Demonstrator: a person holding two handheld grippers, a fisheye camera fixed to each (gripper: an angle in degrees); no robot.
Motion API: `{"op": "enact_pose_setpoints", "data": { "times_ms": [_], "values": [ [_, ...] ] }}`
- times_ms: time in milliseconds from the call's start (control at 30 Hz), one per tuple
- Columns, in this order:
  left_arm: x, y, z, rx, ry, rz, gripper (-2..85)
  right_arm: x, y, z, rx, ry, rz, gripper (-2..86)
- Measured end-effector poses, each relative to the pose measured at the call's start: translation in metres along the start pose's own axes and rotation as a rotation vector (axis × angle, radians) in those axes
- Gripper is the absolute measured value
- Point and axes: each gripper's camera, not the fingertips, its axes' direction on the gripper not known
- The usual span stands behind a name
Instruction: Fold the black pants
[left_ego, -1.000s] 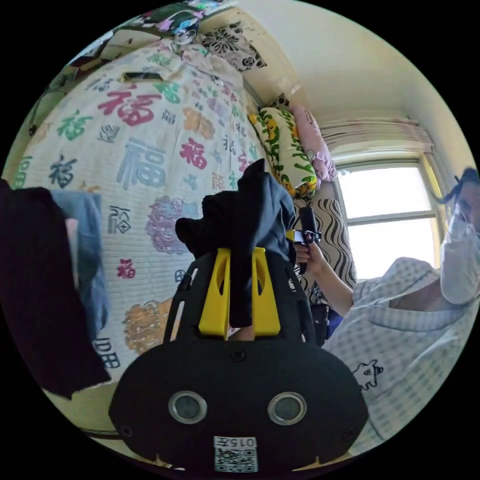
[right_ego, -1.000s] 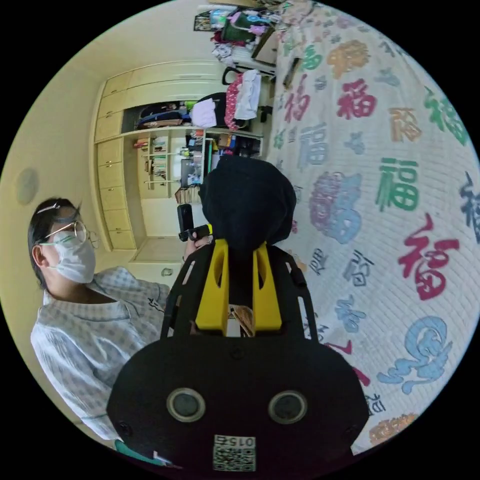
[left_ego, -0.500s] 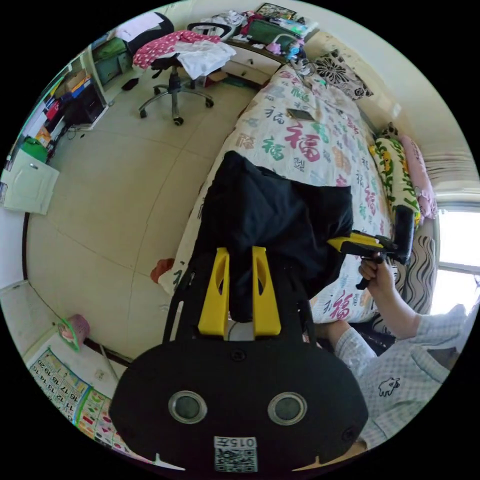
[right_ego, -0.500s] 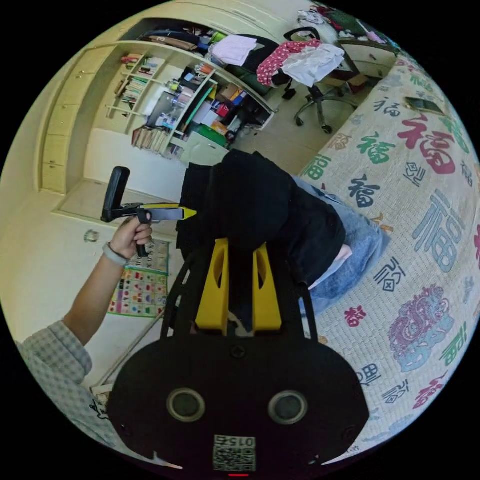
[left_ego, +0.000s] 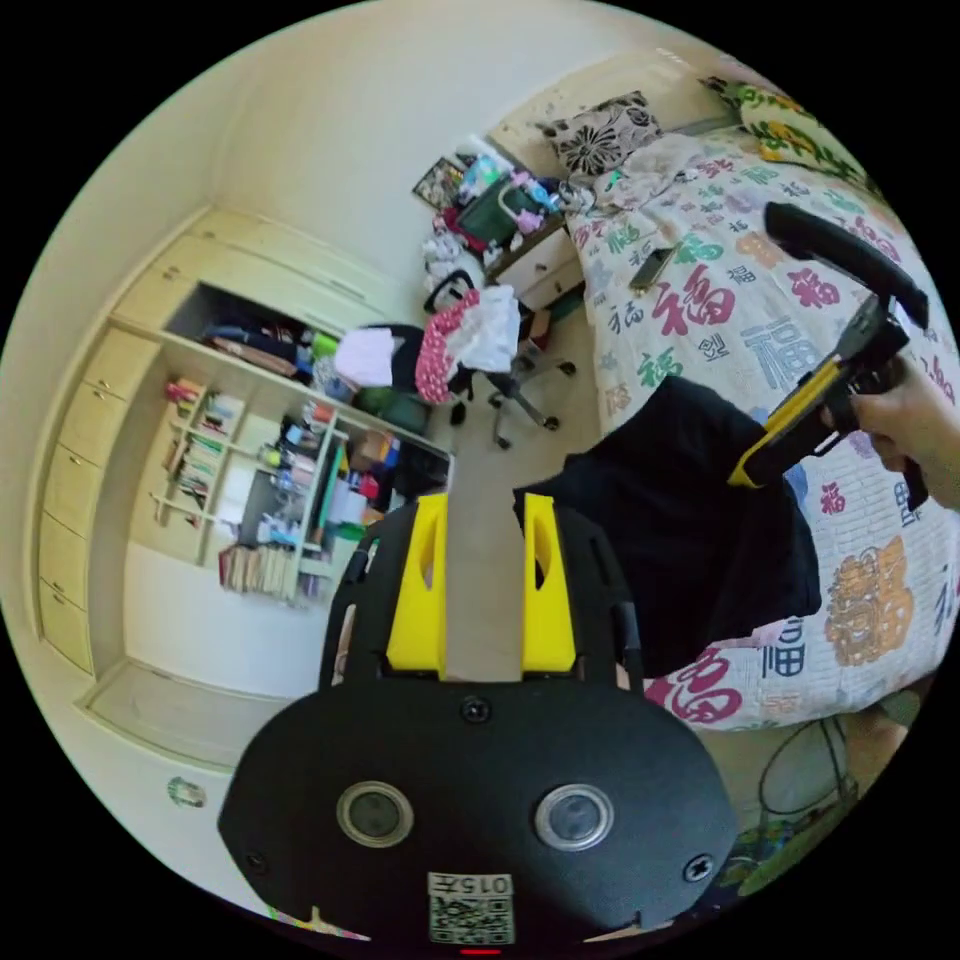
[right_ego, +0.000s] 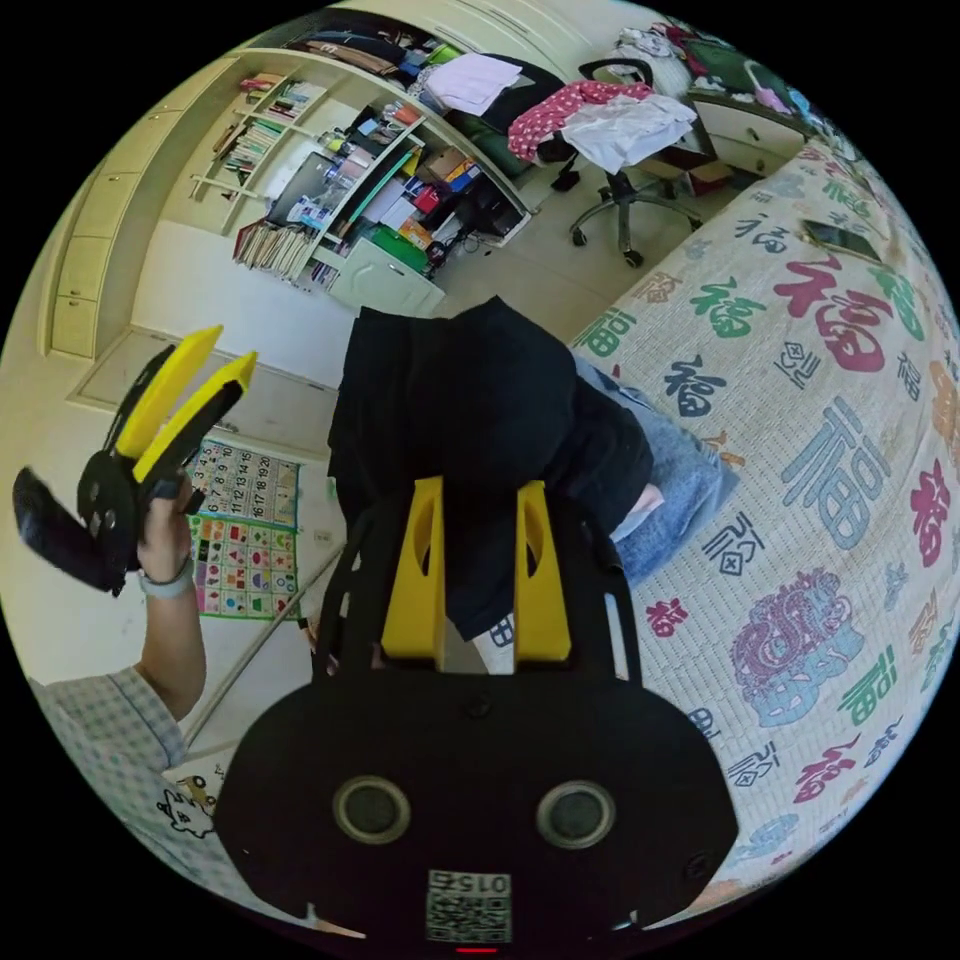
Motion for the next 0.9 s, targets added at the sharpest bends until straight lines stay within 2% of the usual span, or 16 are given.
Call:
{"op": "enact_pose_setpoints", "data": {
  "times_ms": [67, 233, 333, 367, 500, 700, 800, 900],
  "values": [
    [0.033, -0.006, -0.047, 0.162, -0.086, 0.096, 10.9, -0.006, -0.002, -0.002, 0.013, 0.053, -0.018, 10.5],
    [0.103, -0.023, -0.095, 0.289, -0.102, 0.238, 9.5, -0.003, 0.012, -0.021, 0.063, 0.121, 0.020, 8.4],
    [0.141, -0.035, -0.104, 0.304, -0.028, 0.235, 7.3, 0.014, 0.037, -0.040, 0.090, 0.220, 0.123, 4.0],
    [0.157, -0.040, -0.107, 0.304, 0.006, 0.226, 4.2, 0.024, 0.050, -0.048, 0.100, 0.265, 0.175, 2.1],
    [0.207, -0.055, -0.108, 0.317, 0.041, 0.192, -0.2, 0.061, 0.095, -0.062, 0.054, 0.433, 0.333, 0.0],
    [0.295, -0.088, -0.084, 0.166, 0.323, 0.167, -0.8, 0.116, 0.177, -0.066, -0.063, 0.556, 0.593, -0.6],
    [0.349, -0.098, -0.053, -0.020, 0.473, 0.167, -0.8, 0.136, 0.205, -0.055, -0.129, 0.611, 0.689, -0.6],
    [0.404, -0.100, -0.012, -0.213, 0.696, 0.165, -0.8, 0.159, 0.222, -0.037, -0.214, 0.623, 0.778, -0.6]
  ]
}}
